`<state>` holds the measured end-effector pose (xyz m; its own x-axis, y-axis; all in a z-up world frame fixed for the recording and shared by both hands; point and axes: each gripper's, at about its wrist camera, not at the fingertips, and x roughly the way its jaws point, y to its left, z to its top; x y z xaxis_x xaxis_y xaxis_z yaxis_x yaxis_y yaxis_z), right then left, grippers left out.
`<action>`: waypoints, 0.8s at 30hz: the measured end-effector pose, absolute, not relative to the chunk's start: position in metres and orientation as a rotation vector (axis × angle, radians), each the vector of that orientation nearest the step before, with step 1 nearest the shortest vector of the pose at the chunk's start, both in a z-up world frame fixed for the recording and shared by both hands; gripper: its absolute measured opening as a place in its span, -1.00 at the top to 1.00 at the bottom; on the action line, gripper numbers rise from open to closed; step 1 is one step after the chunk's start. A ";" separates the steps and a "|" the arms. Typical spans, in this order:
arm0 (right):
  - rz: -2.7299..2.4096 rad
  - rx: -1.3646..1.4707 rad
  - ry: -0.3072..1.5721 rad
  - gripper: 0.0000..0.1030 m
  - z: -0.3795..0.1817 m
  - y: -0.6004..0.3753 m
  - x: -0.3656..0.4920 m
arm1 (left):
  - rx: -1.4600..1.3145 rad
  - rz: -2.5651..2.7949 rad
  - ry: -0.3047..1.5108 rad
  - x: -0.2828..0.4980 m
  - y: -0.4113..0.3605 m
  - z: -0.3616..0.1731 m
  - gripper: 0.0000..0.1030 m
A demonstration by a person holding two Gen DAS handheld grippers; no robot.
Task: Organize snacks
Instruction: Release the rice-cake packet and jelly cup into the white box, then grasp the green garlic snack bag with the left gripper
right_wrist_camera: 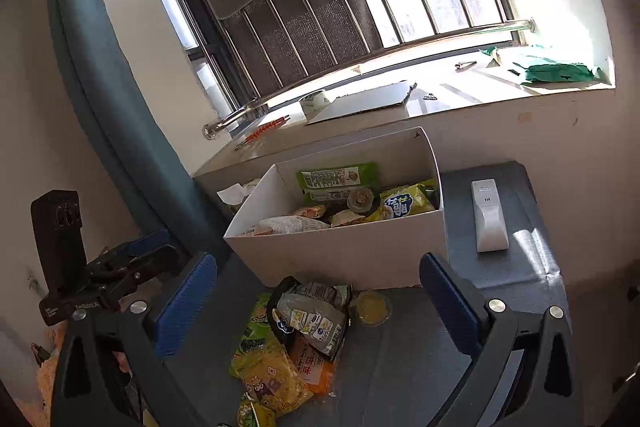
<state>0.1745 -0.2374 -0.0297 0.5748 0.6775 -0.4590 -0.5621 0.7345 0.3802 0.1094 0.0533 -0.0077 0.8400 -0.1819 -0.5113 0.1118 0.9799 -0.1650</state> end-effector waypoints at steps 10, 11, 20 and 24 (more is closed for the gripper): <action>0.721 0.291 0.724 -1.00 -0.098 -0.256 0.107 | -0.245 -0.154 0.607 0.038 0.040 -0.067 -1.00; 0.731 0.300 0.739 -1.00 -0.103 -0.257 0.104 | -0.252 -0.155 0.621 0.035 0.040 -0.072 -1.00; 0.732 0.291 0.795 -1.00 -0.116 -0.251 0.104 | -0.247 -0.213 0.752 0.028 0.015 -0.111 -1.00; 0.702 0.338 0.790 -1.00 -0.113 -0.264 0.107 | -0.214 -0.211 0.826 0.038 -0.006 -0.129 -1.00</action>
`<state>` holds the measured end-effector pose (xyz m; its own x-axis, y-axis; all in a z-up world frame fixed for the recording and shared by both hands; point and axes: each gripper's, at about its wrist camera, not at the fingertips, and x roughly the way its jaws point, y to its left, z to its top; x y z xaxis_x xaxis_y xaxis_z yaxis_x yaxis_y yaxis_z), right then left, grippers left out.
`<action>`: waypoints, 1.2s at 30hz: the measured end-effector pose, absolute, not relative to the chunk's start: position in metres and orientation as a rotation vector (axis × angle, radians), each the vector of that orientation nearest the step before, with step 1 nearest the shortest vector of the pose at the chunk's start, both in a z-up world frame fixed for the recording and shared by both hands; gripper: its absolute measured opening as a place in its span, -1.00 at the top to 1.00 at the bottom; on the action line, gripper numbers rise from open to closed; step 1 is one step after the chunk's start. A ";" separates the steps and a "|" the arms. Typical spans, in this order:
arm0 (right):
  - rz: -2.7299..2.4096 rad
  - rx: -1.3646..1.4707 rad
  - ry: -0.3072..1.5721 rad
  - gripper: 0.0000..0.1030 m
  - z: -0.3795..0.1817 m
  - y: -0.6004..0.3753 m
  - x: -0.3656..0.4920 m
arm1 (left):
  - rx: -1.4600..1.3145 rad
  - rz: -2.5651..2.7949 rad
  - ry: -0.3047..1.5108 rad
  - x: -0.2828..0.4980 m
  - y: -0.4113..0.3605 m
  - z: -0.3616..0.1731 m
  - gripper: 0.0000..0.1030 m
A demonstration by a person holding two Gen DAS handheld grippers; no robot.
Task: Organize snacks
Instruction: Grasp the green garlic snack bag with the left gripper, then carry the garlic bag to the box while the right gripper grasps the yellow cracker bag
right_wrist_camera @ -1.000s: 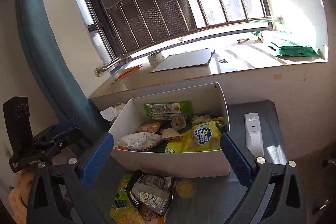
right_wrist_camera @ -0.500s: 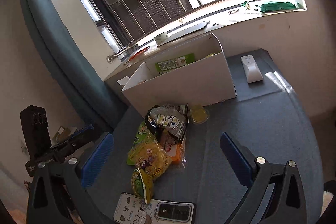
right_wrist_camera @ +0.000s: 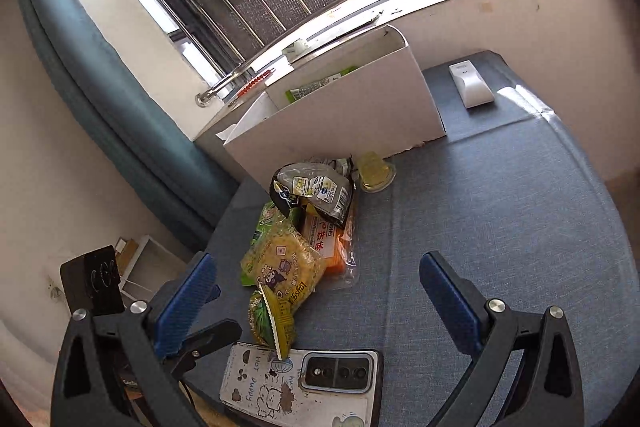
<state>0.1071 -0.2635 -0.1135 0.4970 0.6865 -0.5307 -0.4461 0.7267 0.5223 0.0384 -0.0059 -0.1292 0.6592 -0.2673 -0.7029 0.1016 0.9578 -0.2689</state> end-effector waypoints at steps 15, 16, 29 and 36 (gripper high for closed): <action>0.695 0.295 0.803 -1.00 -0.120 -0.261 0.105 | -0.218 -0.227 0.832 0.032 0.001 -0.135 0.19; 0.697 0.277 0.798 -1.00 -0.119 -0.258 0.104 | -0.226 -0.213 0.822 0.029 0.009 -0.132 0.19; 0.716 -0.293 0.789 -1.00 -0.135 -0.130 0.095 | -0.361 -0.093 0.733 0.001 0.083 -0.118 0.19; 0.726 -0.409 0.875 -1.00 -0.166 -0.099 0.103 | -0.363 -0.103 0.729 -0.002 0.085 -0.121 0.19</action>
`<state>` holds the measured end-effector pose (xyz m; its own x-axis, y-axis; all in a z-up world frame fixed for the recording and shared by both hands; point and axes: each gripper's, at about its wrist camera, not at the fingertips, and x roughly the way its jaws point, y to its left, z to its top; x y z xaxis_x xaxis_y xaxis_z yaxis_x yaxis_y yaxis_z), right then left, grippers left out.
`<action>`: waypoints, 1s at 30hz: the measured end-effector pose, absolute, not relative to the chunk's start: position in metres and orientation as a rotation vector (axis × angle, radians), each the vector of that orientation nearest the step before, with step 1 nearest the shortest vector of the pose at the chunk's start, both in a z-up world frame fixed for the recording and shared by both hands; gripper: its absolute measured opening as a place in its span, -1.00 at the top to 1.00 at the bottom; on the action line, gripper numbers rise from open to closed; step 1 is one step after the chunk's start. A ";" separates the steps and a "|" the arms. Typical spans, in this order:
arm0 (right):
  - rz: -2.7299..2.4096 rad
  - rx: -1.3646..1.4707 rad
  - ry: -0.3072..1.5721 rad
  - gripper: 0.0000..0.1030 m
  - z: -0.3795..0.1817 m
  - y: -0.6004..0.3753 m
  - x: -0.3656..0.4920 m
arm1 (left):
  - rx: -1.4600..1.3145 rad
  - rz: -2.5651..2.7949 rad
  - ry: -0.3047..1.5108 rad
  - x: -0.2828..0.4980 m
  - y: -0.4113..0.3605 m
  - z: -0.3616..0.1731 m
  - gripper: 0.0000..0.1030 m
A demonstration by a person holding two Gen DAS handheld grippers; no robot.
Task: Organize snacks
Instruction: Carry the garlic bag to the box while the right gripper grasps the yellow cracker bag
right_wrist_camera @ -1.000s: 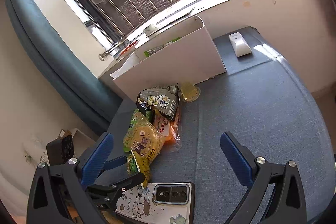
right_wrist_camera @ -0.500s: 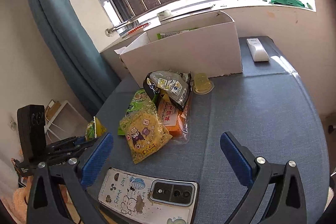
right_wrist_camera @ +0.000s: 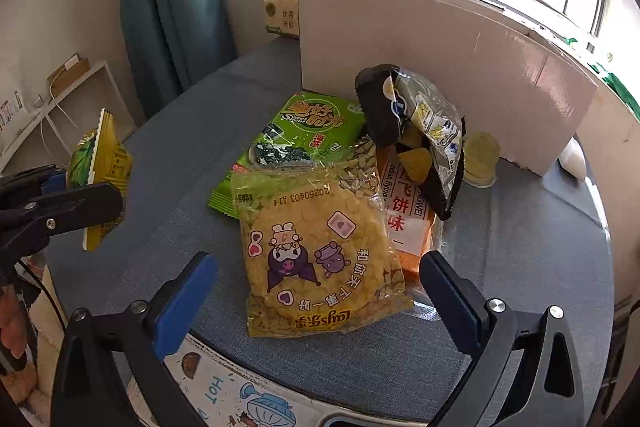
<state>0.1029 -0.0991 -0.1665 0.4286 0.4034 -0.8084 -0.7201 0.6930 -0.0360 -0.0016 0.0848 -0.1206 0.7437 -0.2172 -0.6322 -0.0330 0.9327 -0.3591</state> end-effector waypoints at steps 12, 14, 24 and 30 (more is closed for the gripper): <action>0.751 -0.259 0.822 -0.49 -0.142 -0.144 0.098 | -0.366 -0.127 0.714 0.003 0.080 -0.116 0.19; 0.762 -0.175 0.797 -0.49 -0.125 -0.165 0.099 | -0.356 -0.133 0.707 0.009 0.078 -0.112 0.19; 0.684 0.038 0.643 -0.49 -0.038 -0.209 0.168 | -0.221 -0.238 0.536 0.099 0.060 -0.022 0.19; 0.634 0.111 0.674 -0.49 -0.008 -0.192 0.249 | -0.190 -0.243 0.505 0.183 0.063 0.015 0.19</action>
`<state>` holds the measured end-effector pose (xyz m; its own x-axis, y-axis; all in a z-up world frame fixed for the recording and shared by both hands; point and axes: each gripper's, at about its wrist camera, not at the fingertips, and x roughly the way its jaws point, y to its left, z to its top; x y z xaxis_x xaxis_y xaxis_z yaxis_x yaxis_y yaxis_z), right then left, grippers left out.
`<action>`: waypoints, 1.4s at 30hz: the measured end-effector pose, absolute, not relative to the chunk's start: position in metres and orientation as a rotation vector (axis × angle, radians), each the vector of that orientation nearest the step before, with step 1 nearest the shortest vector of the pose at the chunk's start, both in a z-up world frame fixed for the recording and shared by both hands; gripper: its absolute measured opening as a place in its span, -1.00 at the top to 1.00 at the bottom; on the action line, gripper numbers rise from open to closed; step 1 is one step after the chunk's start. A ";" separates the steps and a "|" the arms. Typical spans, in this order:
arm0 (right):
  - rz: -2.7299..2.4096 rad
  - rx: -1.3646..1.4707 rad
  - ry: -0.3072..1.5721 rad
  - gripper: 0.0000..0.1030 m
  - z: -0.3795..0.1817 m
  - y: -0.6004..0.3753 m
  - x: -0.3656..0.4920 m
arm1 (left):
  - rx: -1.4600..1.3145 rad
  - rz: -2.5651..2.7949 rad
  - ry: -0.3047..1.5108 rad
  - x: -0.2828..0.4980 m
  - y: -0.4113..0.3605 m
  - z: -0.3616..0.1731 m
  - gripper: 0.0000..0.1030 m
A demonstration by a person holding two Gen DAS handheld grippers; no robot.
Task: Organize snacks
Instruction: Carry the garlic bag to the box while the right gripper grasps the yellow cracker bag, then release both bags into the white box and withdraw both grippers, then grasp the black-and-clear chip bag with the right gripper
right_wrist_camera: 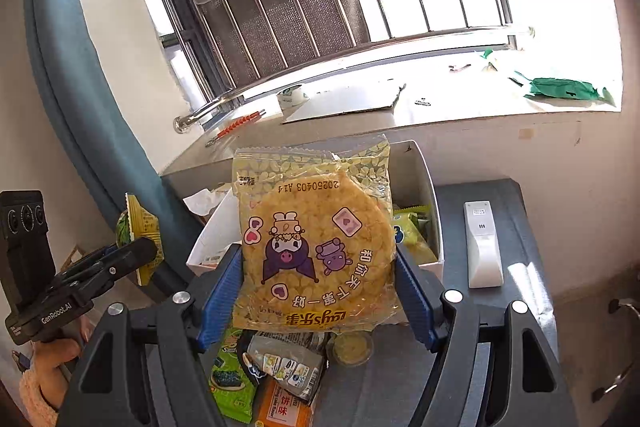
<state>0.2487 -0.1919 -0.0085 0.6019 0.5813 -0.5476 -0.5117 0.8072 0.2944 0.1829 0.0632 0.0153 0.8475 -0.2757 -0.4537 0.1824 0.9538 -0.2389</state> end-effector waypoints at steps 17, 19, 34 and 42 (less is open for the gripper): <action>0.548 0.094 0.670 -1.00 -0.002 -0.158 0.324 | -0.132 -0.100 0.641 0.254 0.084 0.006 -1.00; 0.569 0.089 0.663 -1.00 -0.001 -0.158 0.317 | -0.151 -0.101 0.640 0.247 0.086 0.005 -1.00; 0.711 0.036 0.594 -1.00 -0.011 -0.188 0.205 | -0.106 -0.178 0.568 0.107 0.060 -0.011 -1.00; 0.657 0.083 0.594 -1.00 -0.064 -0.212 0.127 | -0.268 -0.151 0.610 0.043 0.051 -0.066 -1.00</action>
<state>0.1272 -0.2118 -0.0643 0.6328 0.5967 -0.4934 -0.5507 0.7948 0.2550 0.0433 0.0513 -0.0658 0.8102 -0.2179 -0.5442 0.0606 0.9545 -0.2920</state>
